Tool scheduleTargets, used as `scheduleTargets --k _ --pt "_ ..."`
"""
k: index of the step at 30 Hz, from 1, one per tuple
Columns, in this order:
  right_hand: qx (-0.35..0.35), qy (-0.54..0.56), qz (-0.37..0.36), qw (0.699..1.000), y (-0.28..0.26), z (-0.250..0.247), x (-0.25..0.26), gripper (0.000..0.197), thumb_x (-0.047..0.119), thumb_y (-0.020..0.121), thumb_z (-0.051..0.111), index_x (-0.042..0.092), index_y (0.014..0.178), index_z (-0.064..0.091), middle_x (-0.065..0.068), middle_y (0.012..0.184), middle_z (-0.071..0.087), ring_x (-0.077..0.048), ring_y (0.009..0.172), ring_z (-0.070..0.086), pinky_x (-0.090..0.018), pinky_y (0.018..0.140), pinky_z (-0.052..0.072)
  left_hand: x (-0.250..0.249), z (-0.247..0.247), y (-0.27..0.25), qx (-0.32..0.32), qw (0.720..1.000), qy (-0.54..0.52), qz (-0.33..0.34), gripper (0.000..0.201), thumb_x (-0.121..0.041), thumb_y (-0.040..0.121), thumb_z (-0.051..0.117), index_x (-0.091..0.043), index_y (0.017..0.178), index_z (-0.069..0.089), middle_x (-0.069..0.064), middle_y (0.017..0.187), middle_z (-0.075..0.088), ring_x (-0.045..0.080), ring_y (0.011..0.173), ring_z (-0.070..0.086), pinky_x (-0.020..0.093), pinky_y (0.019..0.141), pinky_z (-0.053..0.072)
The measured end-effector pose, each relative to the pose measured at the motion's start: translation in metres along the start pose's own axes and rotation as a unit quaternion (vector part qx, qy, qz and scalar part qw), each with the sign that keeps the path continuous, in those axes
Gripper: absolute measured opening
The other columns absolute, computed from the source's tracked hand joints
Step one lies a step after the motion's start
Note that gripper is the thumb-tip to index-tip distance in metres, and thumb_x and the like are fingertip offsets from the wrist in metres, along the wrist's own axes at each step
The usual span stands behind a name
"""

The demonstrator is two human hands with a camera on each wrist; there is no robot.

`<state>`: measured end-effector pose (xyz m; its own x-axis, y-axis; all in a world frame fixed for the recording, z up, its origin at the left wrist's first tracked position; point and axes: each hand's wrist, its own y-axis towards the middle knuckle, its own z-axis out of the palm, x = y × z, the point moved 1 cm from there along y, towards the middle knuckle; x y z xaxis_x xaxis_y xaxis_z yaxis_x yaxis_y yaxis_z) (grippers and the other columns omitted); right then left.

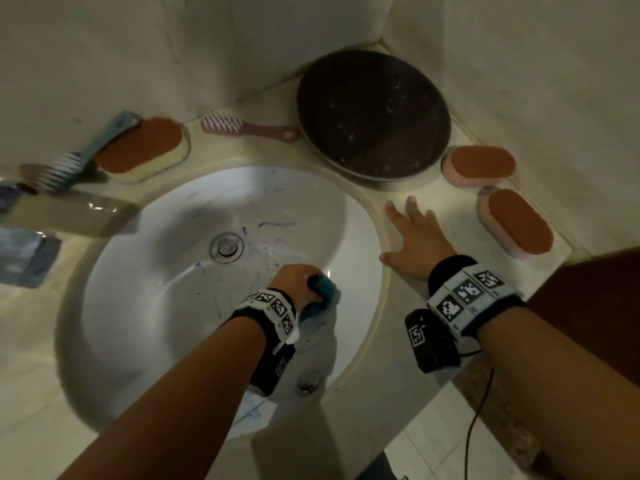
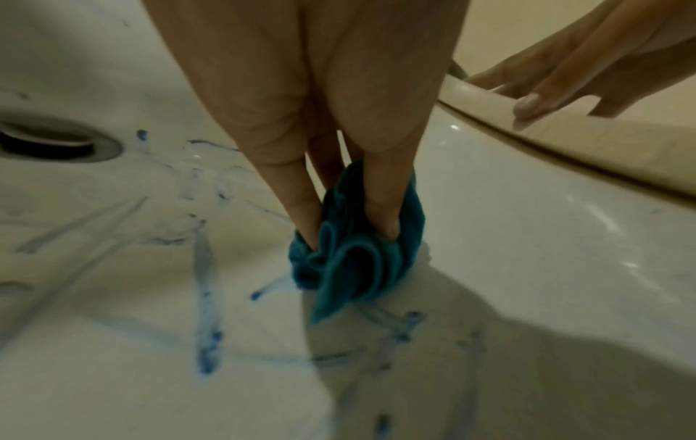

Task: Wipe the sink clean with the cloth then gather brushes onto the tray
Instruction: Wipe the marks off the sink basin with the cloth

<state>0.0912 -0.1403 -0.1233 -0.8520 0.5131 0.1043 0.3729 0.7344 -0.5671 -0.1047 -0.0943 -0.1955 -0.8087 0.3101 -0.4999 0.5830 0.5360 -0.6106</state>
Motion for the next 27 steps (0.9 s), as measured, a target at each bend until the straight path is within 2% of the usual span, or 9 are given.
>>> scheduleTargets --k 5,7,10,12,14,16,21,25,27 --pt "-0.007 0.003 0.002 1.000 0.001 0.002 0.000 0.093 0.039 0.084 0.062 0.039 0.147 -0.006 0.003 0.158 -0.015 -0.035 0.146 -0.007 -0.056 0.115 0.016 -0.022 0.012 -0.008 0.022 0.997 -0.045 0.051 0.037 -0.017 0.078 0.073 -0.014 0.114 0.066 0.006 0.117 0.065 0.022 0.111 0.058 0.024 0.092 0.042" --pt "-0.006 -0.001 0.000 1.000 0.001 0.001 0.000 0.093 0.040 0.084 0.062 0.038 0.148 -0.006 0.002 0.158 -0.015 -0.035 0.146 -0.006 -0.056 0.116 0.016 -0.017 0.012 -0.013 0.067 0.996 -0.028 0.047 0.038 -0.015 0.075 0.075 -0.015 0.112 0.067 0.007 0.113 0.065 0.023 0.107 0.059 0.025 0.087 0.044" --pt "-0.009 -0.006 -0.006 1.000 0.002 0.001 -0.001 0.094 0.041 0.084 0.063 0.037 0.148 -0.005 0.001 0.159 -0.014 -0.036 0.145 -0.005 -0.055 0.116 0.016 0.001 0.013 -0.023 0.124 0.991 0.022 0.038 0.036 -0.014 0.076 0.074 -0.019 0.111 0.069 0.005 0.114 0.066 0.023 0.107 0.060 0.026 0.089 0.046" --pt "-0.012 -0.006 -0.003 1.000 0.002 0.002 -0.001 0.093 0.040 0.084 0.063 0.038 0.148 -0.005 0.002 0.159 -0.014 -0.036 0.146 -0.005 -0.056 0.116 0.016 0.007 0.013 -0.028 0.106 0.994 0.025 0.031 0.032 -0.014 0.080 0.069 -0.017 0.113 0.068 0.005 0.119 0.065 0.023 0.112 0.058 0.028 0.096 0.045" --pt "-0.013 -0.005 0.002 1.000 0.002 0.002 0.000 0.093 0.039 0.084 0.063 0.038 0.148 -0.005 0.002 0.159 -0.014 -0.035 0.146 -0.005 -0.056 0.116 0.016 0.009 0.013 -0.031 0.086 0.995 0.048 0.025 0.033 -0.021 0.087 0.062 -0.013 0.118 0.065 0.008 0.124 0.062 0.025 0.117 0.055 0.033 0.102 0.042" --pt "-0.012 -0.001 0.004 1.000 0.002 0.002 0.000 0.093 0.039 0.084 0.063 0.039 0.148 -0.004 0.002 0.158 -0.014 -0.035 0.146 -0.006 -0.056 0.116 0.016 0.008 0.013 -0.030 0.071 0.996 0.042 0.023 0.035 -0.023 0.088 0.061 -0.014 0.121 0.063 0.007 0.125 0.062 0.025 0.118 0.055 0.032 0.102 0.042" --pt "-0.018 0.003 0.006 1.000 0.001 0.003 0.001 0.093 0.037 0.084 0.064 0.038 0.148 -0.004 0.002 0.159 -0.013 -0.034 0.146 -0.006 -0.054 0.117 0.014 -0.002 0.021 -0.030 0.057 0.993 -0.086 0.053 0.037 -0.012 0.078 0.073 -0.015 0.114 0.068 0.005 0.114 0.067 0.019 0.106 0.060 0.024 0.090 0.044" --pt "-0.020 0.004 0.007 1.000 0.000 0.002 0.001 0.094 0.036 0.083 0.065 0.039 0.148 -0.003 0.002 0.159 -0.013 -0.034 0.146 -0.006 -0.053 0.118 0.014 -0.003 0.019 -0.033 0.139 0.982 -0.087 0.089 0.033 -0.009 0.077 0.073 -0.014 0.110 0.069 0.007 0.108 0.069 0.012 0.088 0.058 0.021 0.080 0.044" --pt "-0.022 0.005 0.008 1.000 0.001 0.002 0.002 0.094 0.036 0.083 0.065 0.039 0.148 -0.003 0.002 0.159 -0.013 -0.034 0.146 -0.006 -0.053 0.117 0.015 -0.003 0.017 -0.031 0.125 0.983 -0.092 0.097 0.033 -0.009 0.077 0.073 -0.015 0.110 0.069 0.006 0.107 0.069 0.011 0.088 0.058 0.020 0.080 0.043"
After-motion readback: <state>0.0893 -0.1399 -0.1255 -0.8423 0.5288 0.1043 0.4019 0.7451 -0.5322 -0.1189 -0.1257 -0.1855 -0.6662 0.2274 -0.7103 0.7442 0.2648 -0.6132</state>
